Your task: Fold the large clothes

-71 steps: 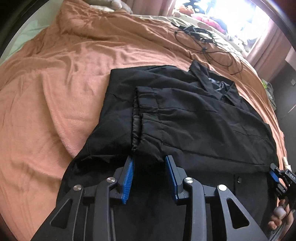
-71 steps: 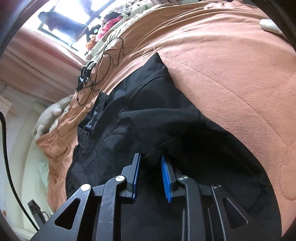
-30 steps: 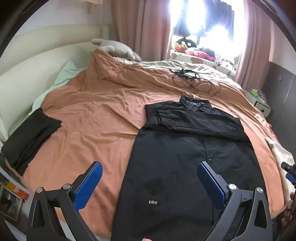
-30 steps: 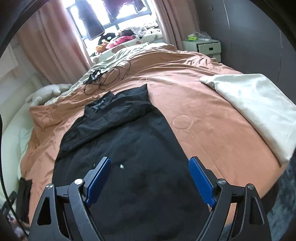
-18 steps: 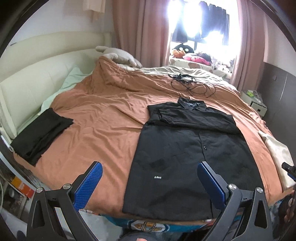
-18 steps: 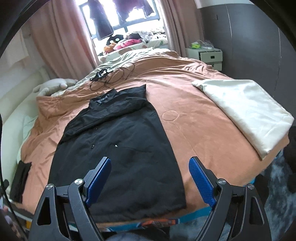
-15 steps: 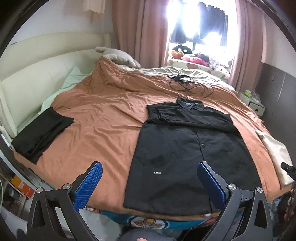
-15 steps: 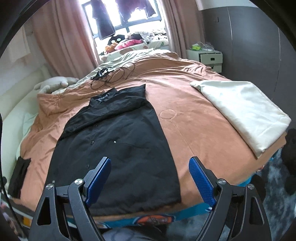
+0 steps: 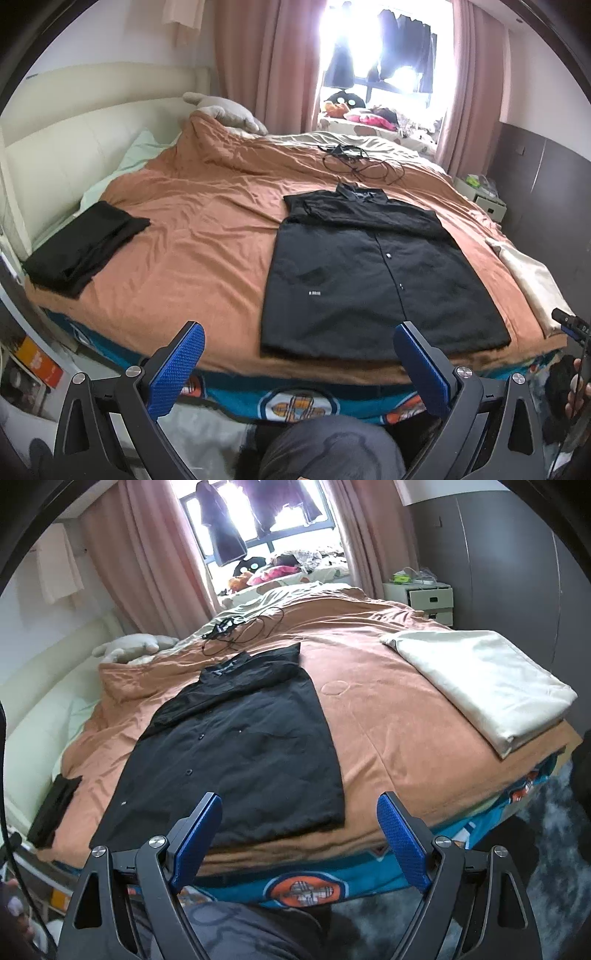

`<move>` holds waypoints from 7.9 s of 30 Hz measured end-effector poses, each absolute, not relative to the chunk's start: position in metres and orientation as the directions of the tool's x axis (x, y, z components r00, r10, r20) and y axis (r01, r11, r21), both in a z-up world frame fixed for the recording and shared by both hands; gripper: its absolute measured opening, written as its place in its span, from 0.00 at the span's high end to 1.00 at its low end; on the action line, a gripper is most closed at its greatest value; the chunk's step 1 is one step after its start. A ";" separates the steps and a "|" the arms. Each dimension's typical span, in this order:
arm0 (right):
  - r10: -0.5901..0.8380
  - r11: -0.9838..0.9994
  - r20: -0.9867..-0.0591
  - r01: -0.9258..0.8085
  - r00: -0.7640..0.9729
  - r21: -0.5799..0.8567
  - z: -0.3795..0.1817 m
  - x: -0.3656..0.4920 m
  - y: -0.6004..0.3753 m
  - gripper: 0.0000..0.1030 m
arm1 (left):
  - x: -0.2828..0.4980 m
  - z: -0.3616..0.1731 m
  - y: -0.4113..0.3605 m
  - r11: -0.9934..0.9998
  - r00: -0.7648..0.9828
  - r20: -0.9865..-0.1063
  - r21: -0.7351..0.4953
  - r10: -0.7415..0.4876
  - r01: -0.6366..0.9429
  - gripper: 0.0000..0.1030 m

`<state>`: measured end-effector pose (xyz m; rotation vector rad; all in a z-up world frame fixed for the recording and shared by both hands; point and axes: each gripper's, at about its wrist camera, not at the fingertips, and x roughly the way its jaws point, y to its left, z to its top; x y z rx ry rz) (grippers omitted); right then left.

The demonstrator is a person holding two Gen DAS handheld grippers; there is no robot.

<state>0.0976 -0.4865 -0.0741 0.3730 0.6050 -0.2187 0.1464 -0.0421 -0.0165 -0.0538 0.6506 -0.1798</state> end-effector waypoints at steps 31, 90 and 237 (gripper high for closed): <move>-0.021 0.907 -0.624 0.278 0.781 0.318 -0.143 0.130 -0.512 0.17 | 0.188 -0.103 -0.001 0.964 0.716 -0.656 -0.250 -0.238 0.092 0.04; 0.306 0.631 -0.357 0.094 0.882 0.770 -0.132 0.140 -0.537 0.93 | 0.233 -0.109 0.033 0.786 0.677 -0.579 -0.618 -0.453 -0.002 0.88; 0.193 0.801 -0.689 0.293 0.699 0.522 -0.173 0.310 -0.581 0.88 | 0.404 -0.160 -0.002 0.903 0.490 -0.805 -0.423 -0.335 -0.077 0.96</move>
